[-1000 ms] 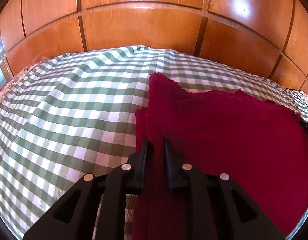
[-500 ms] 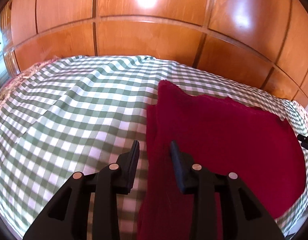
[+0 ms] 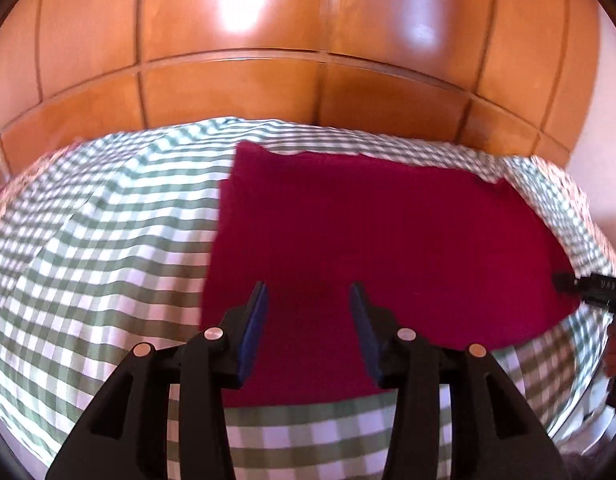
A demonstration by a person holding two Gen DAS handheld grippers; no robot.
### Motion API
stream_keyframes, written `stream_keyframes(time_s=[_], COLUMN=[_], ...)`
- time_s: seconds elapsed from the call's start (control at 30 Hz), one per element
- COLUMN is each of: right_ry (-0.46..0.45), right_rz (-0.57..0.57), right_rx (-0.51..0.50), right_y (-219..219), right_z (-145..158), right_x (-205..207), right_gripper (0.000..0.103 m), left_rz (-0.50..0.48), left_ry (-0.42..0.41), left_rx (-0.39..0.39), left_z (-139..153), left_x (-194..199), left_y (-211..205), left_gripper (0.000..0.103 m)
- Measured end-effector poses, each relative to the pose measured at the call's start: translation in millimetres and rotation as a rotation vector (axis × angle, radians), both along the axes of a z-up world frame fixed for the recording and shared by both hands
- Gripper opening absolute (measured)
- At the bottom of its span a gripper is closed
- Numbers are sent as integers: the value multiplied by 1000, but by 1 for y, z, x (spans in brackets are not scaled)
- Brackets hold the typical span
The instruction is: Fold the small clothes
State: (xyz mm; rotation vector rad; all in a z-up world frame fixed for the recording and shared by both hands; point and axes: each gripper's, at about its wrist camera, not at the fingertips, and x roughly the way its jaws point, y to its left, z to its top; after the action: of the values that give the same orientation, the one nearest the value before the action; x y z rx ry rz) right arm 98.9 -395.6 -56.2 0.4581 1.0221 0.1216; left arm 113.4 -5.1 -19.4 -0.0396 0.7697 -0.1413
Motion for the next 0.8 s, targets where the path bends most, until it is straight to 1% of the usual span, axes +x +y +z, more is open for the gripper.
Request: stream_keyframes(time_s=[0.03,0.13,0.17,0.27,0.3,0.37,0.4,0.47,0.5,0.53,0.6,0.67,0.8], right_ry=[-11,-28,-24,4,1,-20,-34,-79,-102,-120,-153,-180,-189], right_rz=[4,8,8,19,23,5,3,15,23,32,88,170,285], right_rx=[-25,-63,-74,-74,-60,-64,-79,-124,-134,-145,-173,-210,-265], right_y=[2,-1,-4,-10,-12,-17,-16,-9,-3,3,22,51,98], right_z=[5,17,17,10,10,19,24,40,47,52,60,65,63], right_x=[-6,-24,-29,-40,-41,-37,-35,-23,-15,-7,16,45,99], right_gripper=[17,10,8,8,8,10,14,31,49,58,57,57,57], left_rz=[-14,-44,-53,-66,-73,-85,-92,-103,-105,-107,-109,-115,-137], left_ry=[4,31,42,54,53,47,43,38,38,41,44,42,29], left_rx=[6,13,14,15,15,8,6,0,-3,-9,-14,-20,-17], left_z=[-1,-4,-6,-10,-8,-8,-7,-6,-5,-6,-8,-9,-9], left_x=[-2,-5,-6,-6,-6,-2,0,3,4,7,9,9,9], left_y=[-4,-11,-14,-16,-18,-20,-22,-24,-25,-27,-28,-29,-31], left_gripper=[42,42,42,42,42,42,43,44,44,45,45,48,52])
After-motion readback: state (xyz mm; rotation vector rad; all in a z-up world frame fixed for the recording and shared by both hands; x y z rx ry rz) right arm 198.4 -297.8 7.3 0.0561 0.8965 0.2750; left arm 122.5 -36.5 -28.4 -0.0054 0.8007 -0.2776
